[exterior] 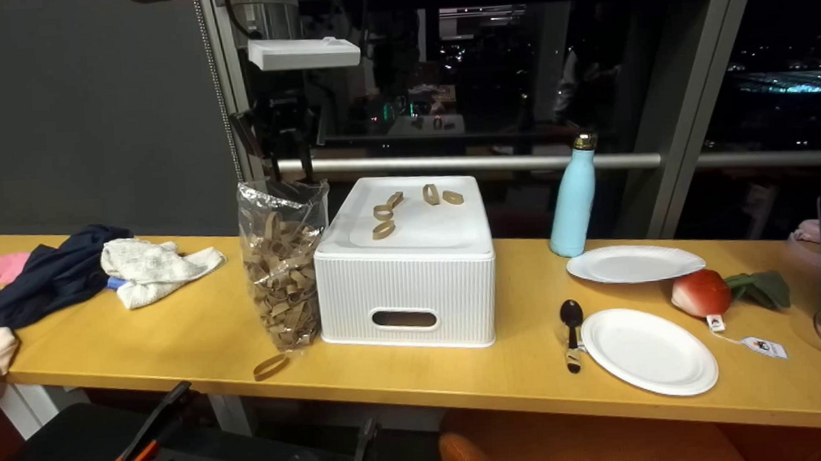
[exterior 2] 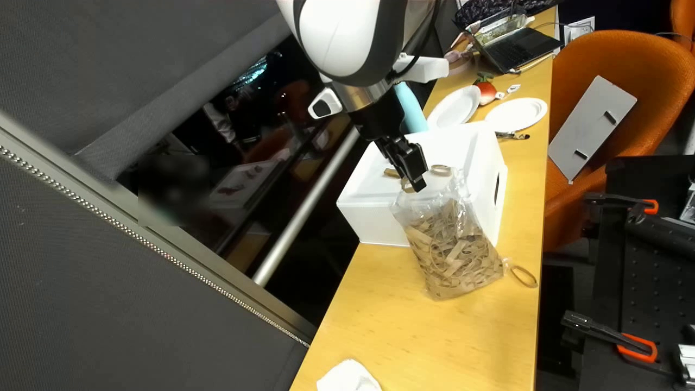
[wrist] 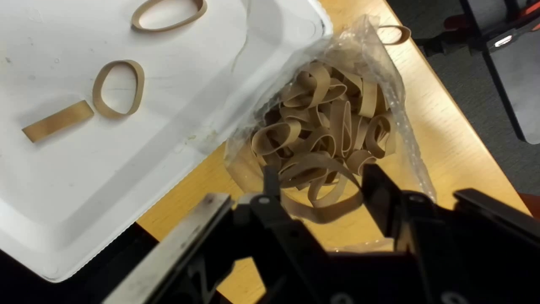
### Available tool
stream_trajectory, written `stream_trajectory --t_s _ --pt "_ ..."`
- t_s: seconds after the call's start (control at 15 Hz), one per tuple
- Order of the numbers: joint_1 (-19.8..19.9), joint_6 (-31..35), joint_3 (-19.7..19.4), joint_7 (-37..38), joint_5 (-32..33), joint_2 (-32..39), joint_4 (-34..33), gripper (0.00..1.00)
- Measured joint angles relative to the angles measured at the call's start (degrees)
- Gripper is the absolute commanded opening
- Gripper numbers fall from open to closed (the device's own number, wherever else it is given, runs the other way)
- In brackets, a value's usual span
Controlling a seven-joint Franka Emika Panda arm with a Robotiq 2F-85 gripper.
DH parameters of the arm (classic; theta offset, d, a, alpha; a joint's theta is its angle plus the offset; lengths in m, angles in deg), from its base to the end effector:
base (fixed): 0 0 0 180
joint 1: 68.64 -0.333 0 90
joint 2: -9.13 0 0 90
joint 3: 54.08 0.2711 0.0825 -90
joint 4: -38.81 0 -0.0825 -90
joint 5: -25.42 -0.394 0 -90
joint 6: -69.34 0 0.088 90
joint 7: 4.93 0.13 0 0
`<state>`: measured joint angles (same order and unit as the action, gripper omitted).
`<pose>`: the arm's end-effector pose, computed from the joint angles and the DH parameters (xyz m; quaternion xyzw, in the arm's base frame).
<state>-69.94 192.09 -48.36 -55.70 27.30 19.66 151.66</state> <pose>0.5875 0.0698 0.3061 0.8715 0.4903 -0.0063 0.0025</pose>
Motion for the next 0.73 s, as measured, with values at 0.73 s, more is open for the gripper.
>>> stream_trajectory --t_s 0.73 --pt "0.3 0.0 -1.1 2.6 0.3 -0.9 0.0 1.00"
